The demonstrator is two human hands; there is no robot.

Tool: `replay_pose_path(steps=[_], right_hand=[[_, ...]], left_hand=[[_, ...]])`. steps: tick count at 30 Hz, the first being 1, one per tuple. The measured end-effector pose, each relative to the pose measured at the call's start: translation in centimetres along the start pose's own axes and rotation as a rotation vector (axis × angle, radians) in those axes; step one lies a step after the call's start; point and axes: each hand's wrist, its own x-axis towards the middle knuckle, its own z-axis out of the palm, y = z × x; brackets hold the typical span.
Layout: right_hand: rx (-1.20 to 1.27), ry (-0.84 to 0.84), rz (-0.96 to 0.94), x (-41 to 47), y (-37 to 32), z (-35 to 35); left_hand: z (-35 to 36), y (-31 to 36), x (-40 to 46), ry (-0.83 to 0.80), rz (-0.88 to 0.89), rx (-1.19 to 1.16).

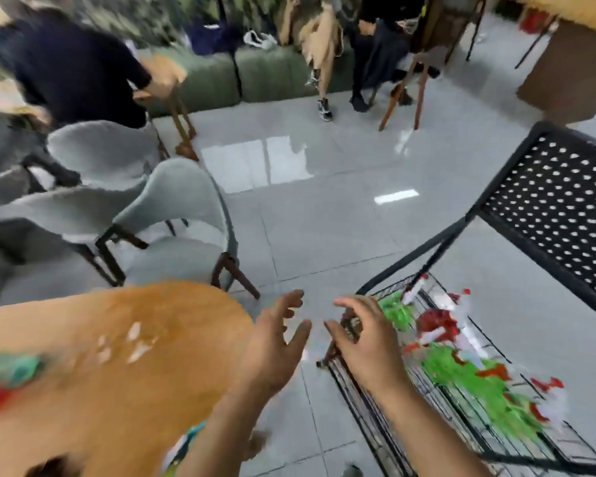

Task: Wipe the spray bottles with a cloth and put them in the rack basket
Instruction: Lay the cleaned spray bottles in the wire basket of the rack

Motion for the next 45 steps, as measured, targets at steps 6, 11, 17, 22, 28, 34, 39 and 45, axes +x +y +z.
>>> replay_pose_path(steps=[6,11,17,22,28,34,39,45], right_hand=[[0.019,-0.262,-0.089,-1.3,-10.2,16.4],[-0.003,-0.428,-0.05,-3.6,-17.6,29.5],[-0.087,-0.574,-0.101,-5.4,-26.6,40.9],[-0.146,-0.649,-0.188,-4.4,-31.2,47.7],[-0.262,-0.755,-0.277,-1.8,-34.3,55.7],[-0.377,-0.804,-0.352,0.2,-35.2,64.4],[-0.519,-0.892,-0.358,1.0,-35.1,69.3],[-0.693,-0.938,-0.473,1.3,-33.4,71.6]], left_hand=[[-14.6,-11.9,-7.1,0.188,-0.156,-0.039],[-25.3,-22.2,-13.4,0.256,-0.266,-0.025],[-36.4,-31.2,-18.2,0.352,-0.399,-0.054],[-43.2,-35.5,-19.2,0.47,-0.462,-0.074],[-48.5,-40.8,-18.3,0.531,-0.499,-0.021],[-51.2,-47.0,-15.5,0.533,-0.604,0.089],[-51.7,-50.9,-12.7,0.484,-0.68,0.112],[-50.9,-53.4,-10.6,0.403,-0.719,0.142]])
